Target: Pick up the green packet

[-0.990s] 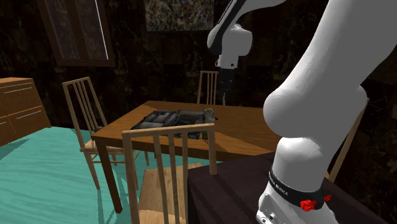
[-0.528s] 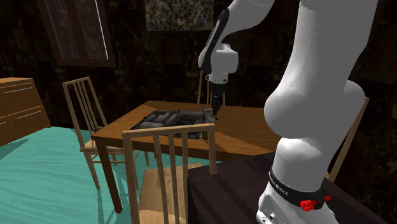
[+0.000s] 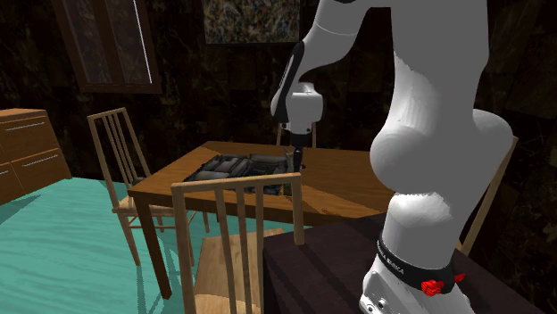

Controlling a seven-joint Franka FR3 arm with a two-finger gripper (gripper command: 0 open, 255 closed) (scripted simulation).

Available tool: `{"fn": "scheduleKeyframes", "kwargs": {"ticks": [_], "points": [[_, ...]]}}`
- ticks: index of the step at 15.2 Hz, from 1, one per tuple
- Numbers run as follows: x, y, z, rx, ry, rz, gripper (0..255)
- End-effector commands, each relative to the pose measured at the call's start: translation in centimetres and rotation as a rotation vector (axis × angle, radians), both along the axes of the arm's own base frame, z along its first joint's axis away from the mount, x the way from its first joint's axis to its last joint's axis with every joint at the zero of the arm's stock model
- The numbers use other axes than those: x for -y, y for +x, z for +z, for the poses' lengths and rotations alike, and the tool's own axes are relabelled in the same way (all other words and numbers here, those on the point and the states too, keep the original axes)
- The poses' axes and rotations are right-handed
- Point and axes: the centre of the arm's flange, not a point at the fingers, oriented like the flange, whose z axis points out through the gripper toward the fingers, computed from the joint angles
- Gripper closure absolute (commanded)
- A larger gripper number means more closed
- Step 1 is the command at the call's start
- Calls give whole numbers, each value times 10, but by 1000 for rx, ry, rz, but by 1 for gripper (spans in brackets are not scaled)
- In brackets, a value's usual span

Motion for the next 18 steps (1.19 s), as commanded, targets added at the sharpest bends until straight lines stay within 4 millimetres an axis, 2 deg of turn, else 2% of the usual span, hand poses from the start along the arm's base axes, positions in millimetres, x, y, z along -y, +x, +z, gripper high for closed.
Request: {"fn": "scheduleKeyframes", "kwargs": {"ticks": [1,3,5,6,15,18], "points": [[0,0,-10,1,0,1,0],[0,0,-24,1,0,1,0],[0,0,-24,1,0,1,0],[0,0,-24,1,0,1,255],[0,0,-24,1,0,1,255],[0,0,-8,1,0,1,255]]}}
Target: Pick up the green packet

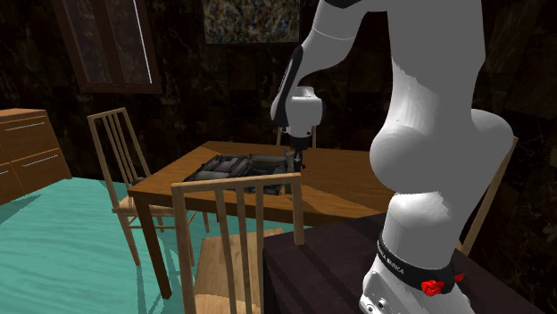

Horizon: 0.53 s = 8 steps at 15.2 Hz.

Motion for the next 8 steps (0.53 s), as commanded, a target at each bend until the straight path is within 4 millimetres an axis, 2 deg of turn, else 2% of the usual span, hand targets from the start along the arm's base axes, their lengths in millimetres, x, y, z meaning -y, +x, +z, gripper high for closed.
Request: {"fn": "scheduleKeyframes", "kwargs": {"ticks": [1,8], "points": [[0,0,10,0,0,0,255],[0,0,47,0,0,0,255]]}}
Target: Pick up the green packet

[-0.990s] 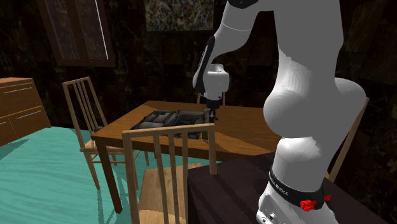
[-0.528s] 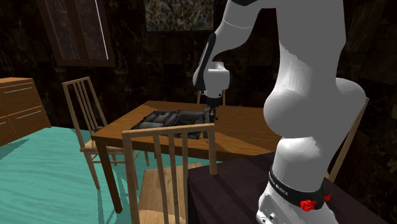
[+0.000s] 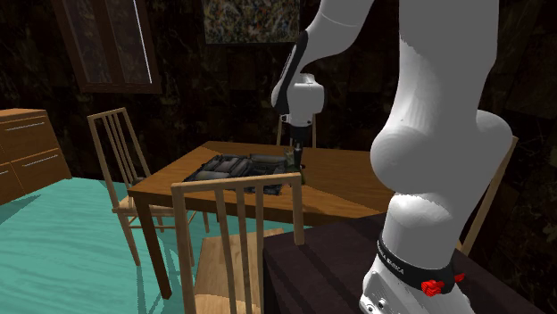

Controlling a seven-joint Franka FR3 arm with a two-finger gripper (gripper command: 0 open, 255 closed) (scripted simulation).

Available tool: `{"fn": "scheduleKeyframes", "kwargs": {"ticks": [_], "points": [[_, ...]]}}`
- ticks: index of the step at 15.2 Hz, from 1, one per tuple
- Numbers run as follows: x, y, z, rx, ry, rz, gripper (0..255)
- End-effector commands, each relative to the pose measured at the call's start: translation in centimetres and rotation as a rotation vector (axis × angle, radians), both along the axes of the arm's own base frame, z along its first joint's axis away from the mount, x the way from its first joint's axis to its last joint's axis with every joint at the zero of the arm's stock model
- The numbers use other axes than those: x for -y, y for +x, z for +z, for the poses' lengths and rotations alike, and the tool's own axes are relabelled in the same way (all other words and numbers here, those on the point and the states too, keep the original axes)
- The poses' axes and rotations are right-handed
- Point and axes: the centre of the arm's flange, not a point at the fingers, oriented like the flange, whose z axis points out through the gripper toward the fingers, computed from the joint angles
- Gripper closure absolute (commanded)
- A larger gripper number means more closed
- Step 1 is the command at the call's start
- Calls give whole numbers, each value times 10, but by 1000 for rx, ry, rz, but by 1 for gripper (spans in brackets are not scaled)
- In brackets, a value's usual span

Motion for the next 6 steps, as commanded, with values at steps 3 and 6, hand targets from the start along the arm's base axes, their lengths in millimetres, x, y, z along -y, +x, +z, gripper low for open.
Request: {"fn": "scheduleKeyframes", "kwargs": {"ticks": [3,6], "points": [[0,-1,21,0,0,0,255],[0,-1,27,0,0,0,255]]}}
